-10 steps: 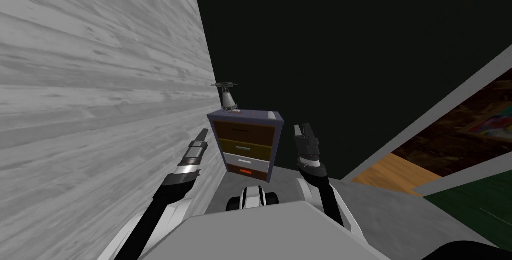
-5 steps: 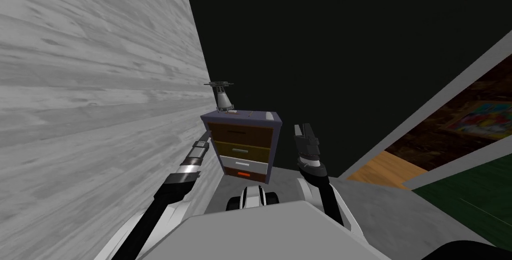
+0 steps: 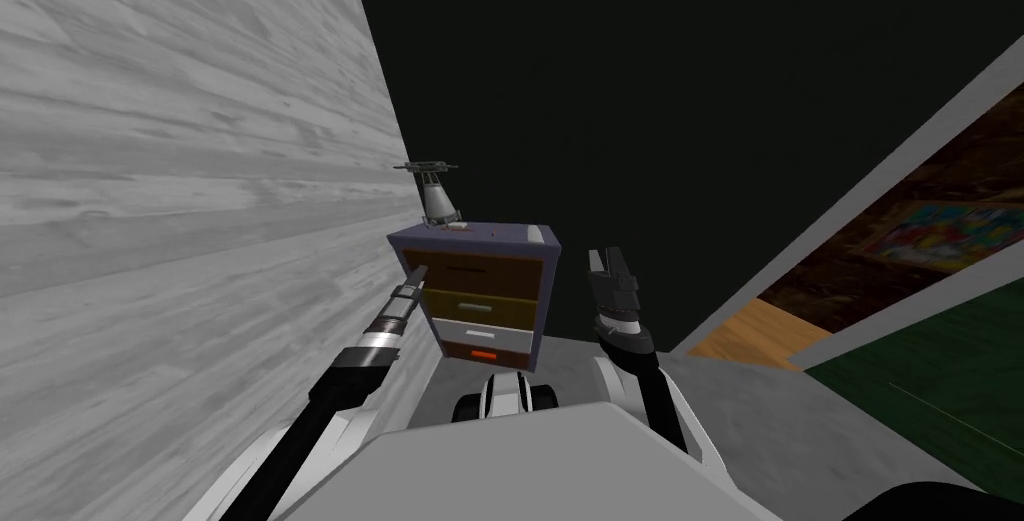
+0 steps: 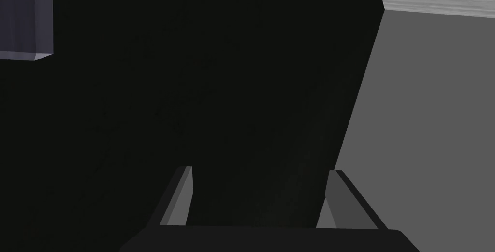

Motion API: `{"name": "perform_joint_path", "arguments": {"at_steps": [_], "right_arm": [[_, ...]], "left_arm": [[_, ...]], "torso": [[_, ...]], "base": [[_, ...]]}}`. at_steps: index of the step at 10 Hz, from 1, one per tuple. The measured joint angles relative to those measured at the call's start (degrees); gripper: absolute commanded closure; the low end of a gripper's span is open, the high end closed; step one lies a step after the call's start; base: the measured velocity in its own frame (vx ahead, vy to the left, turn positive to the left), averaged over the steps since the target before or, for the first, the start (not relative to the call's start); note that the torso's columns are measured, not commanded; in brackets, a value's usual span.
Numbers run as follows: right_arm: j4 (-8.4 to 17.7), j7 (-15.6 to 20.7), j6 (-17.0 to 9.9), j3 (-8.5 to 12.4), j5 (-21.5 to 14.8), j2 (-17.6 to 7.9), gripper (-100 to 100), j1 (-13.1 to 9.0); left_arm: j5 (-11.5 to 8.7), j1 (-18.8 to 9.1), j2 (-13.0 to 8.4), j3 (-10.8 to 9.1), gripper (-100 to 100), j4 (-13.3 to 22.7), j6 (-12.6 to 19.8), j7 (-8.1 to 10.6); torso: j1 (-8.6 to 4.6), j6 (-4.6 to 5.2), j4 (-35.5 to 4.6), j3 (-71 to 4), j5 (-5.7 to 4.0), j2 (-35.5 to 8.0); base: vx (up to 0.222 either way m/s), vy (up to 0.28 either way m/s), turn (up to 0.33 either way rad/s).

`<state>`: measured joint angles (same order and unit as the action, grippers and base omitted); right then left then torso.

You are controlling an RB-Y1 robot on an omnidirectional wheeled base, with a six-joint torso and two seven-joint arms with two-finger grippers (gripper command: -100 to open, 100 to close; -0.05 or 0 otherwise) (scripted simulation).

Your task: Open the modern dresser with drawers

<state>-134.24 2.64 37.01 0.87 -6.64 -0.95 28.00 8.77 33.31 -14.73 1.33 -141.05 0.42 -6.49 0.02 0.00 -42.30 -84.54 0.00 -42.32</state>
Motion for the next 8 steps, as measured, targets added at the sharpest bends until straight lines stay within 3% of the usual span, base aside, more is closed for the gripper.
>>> {"name": "perform_joint_path", "arguments": {"at_steps": [3, 8], "right_arm": [[0.0, 0.0, 0.0, 0.0, 0.0, 0.0, 0, 0.0], [0.0, 0.0, 0.0, 0.0, 0.0, 0.0, 0, 0.0]], "left_arm": [[0.4, 0.7, -2.8, 0.43, -100, -0.2, 3.9, 0.69], [1.0, 1.7, -5.3, 1.32, -100, -0.9, 9.0, 1.28]], "torso": [[-0.04, 0.00, 0.0, -0.1, -0.01, 0.1], [-0.02, 0.00, 0.0, 0.0, -0.01, 0.1]], "base": [[0.060, -0.016, -0.081], [0.046, -0.011, -0.065]]}}
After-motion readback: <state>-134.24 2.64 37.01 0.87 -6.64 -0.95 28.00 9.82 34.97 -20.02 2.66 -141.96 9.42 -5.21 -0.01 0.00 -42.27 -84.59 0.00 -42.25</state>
